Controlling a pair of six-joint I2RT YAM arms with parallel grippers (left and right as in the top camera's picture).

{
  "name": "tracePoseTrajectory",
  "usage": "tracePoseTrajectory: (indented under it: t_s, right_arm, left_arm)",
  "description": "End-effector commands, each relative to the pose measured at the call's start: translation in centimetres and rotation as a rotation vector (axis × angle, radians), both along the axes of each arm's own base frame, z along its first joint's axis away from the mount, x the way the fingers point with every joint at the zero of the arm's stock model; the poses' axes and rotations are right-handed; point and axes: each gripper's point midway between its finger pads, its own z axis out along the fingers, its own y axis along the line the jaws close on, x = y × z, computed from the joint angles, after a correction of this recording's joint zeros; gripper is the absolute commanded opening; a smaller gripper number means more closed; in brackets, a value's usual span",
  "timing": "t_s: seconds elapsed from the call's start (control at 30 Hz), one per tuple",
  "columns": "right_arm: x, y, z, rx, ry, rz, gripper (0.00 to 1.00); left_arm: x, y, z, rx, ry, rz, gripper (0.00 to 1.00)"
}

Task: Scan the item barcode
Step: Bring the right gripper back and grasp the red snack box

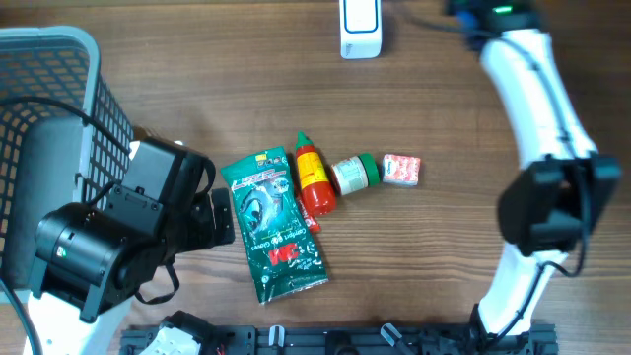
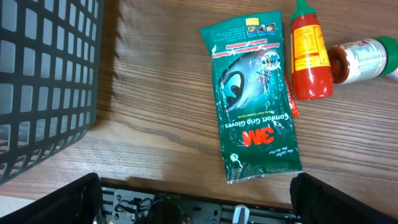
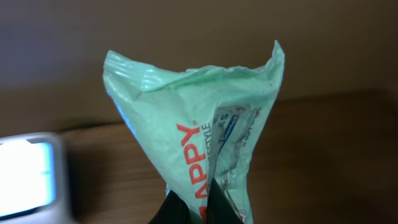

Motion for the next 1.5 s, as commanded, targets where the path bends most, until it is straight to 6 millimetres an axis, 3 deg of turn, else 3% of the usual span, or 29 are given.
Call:
tracePoseTrajectory:
  t_s: [0.0, 0.1, 0.2, 0.37, 0.47, 0.53, 0.57, 0.6, 0.63, 0.67, 0.73, 0.8, 0.9, 0.97, 1.03, 1.07, 1.1, 1.23, 1.27, 1.37, 1.47]
  right_arm:
    - [-4.1, -14.0, -0.8, -0.105, 0.103, -0.268, 0.04]
    - [-8.6, -22.6, -5.1, -0.043, 0.21, -0.46, 0.04]
    - [-13.6, -28.9, -9.3, 0.006, 0.317, -0.611, 0.04]
    - [-22.3, -35.2, -14.2, 0.08, 0.429, -0.825, 0.04]
    - [-28.4, -38.2, -15.1, 0.106, 0.463, -1.026, 0.04]
    - [-30.8, -39.2, -15.4, 0.155, 0.446, -1.119, 0.05]
    - [-31.4, -39.3, -15.5, 0.187, 0.447, -1.121, 0.25]
    - [-31.0, -38.9, -15.6, 0.226, 0.442, -1.092, 0.66]
    - [-30.5, -38.4, -15.5, 0.26, 0.43, -1.068, 0.89]
    - [-29.4, -37.6, -15.3, 0.302, 0.408, -1.025, 1.0]
    - [-24.9, -33.4, -12.3, 0.398, 0.318, -0.885, 1.0]
    - [-22.5, -30.0, -10.6, 0.457, 0.285, -0.796, 1.0]
    - [-18.4, -20.6, -8.2, 0.666, 0.285, -0.553, 1.0]
    - [-16.3, -11.7, -7.1, 0.89, 0.349, -0.304, 1.0]
    - [-16.0, -4.0, -6.5, 1.019, 0.451, -0.071, 0.99]
    - [-16.5, -1.2, -6.8, 1.015, 0.512, 0.005, 0.89]
    - [-17.6, 0.4, -7.4, 0.991, 0.589, -0.012, 0.86]
    - [-21.7, 2.7, -9.5, 0.859, 0.795, -0.296, 0.86]
    - [-22.7, 4.3, -9.5, 0.829, 0.84, -0.31, 0.85]
    - [-23.5, 6.8, -9.4, 0.817, 0.88, -0.319, 0.8]
    - [-25.0, 8.5, -11.0, 0.837, 0.904, -0.434, 0.78]
  left_arm:
    - [0.1, 0.3, 0.3, 0.003, -0.014, 0.017, 1.0]
    - [0.1, 0.3, 0.3, 0.003, -0.014, 0.017, 1.0]
    - [0.1, 0.3, 0.3, 0.003, -0.014, 0.017, 1.0]
    - [0.1, 0.3, 0.3, 0.003, -0.014, 0.017, 1.0]
    - [0.1, 0.3, 0.3, 0.003, -0.014, 0.017, 1.0]
    - [0.1, 0.3, 0.3, 0.003, -0.014, 0.017, 1.0]
    - [0.1, 0.3, 0.3, 0.003, -0.014, 0.017, 1.0]
    - [0.1, 0.3, 0.3, 0.003, -0.014, 0.017, 1.0]
    - [0.1, 0.3, 0.3, 0.003, -0.014, 0.017, 1.0]
    - [0.1, 0.3, 0.3, 0.003, -0.014, 0.017, 1.0]
    - [0.1, 0.3, 0.3, 0.003, -0.014, 0.017, 1.0]
    - [0.1, 0.3, 0.3, 0.003, -0.014, 0.017, 1.0]
    - [0.1, 0.3, 0.3, 0.003, -0.014, 0.017, 1.0]
    - [0.1, 0.3, 0.3, 0.003, -0.014, 0.017, 1.0]
    - [0.1, 0.3, 0.3, 0.003, -0.014, 0.017, 1.0]
    - [0.1, 0.3, 0.3, 0.003, -0.014, 0.017, 1.0]
    - [0.1, 0.3, 0.3, 0.003, -0.014, 0.017, 1.0]
    - [0.1, 0.3, 0.3, 0.003, -0.014, 0.017, 1.0]
    - [0.1, 0.3, 0.3, 0.003, -0.014, 0.017, 1.0]
    - [0.1, 0.3, 0.3, 0.003, -0.014, 0.017, 1.0]
    - [0.1, 0.3, 0.3, 0.003, -0.014, 0.017, 1.0]
